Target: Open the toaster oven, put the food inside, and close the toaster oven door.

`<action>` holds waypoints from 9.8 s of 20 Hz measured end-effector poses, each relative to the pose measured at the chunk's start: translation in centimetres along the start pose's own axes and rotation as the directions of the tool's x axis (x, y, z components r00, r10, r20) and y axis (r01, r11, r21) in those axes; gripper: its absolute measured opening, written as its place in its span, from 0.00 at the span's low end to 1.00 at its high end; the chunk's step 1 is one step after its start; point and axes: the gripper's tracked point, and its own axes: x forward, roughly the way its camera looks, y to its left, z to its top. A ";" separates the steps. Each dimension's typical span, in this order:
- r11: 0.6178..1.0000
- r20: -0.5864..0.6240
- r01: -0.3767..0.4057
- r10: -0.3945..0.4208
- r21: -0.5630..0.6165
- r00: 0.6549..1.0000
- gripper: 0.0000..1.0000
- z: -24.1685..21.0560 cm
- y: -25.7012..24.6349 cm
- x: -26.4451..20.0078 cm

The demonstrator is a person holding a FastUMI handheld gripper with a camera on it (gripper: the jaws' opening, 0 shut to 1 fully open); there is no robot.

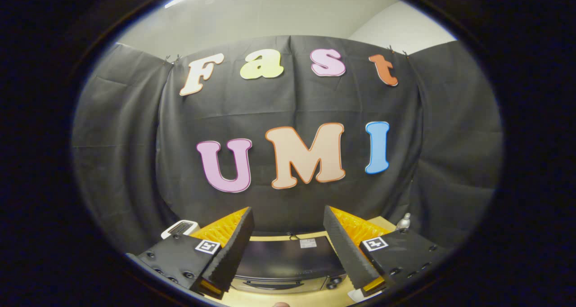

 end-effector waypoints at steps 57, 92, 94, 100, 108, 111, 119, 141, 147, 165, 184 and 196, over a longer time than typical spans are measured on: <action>0.997 -0.495 0.024 -0.059 -0.078 0.867 1.00 -28.1 -1.5 -5.2; 0.988 -0.597 0.079 -0.145 -0.136 0.789 0.99 -35.1 -7.9 -7.7; 0.978 -0.573 0.137 -0.202 -0.155 0.795 0.99 -33.8 -11.0 -6.8; 0.936 -0.565 0.285 -0.353 -0.208 0.746 0.99 -32.9 -19.4 -5.6; 0.879 -0.608 0.429 -0.459 -0.206 0.648 1.00 -35.2 -27.6 -6.1; 0.871 -0.641 0.454 -0.460 -0.190 0.615 0.99 -37.3 -29.3 -6.4; 0.867 -0.715 0.484 -0.411 -0.115 0.565 0.99 -41.1 -30.8 -7.0; 0.745 -0.641 0.633 -0.384 0.211 0.665 0.67 -38.0 -29.6 -4.5; 0.685 -0.536 0.606 -0.359 0.405 0.764 0.67 -33.1 -25.2 -3.6; 0.516 -0.488 0.504 -0.180 0.692 0.854 0.67 -32.3 -7.1 -3.5; 0.553 -0.453 0.416 -0.078 0.722 0.888 0.67 -35.7 -2.9 1.5; 0.596 -0.457 0.399 -0.061 0.696 0.887 0.88 -36.2 -3.0 1.8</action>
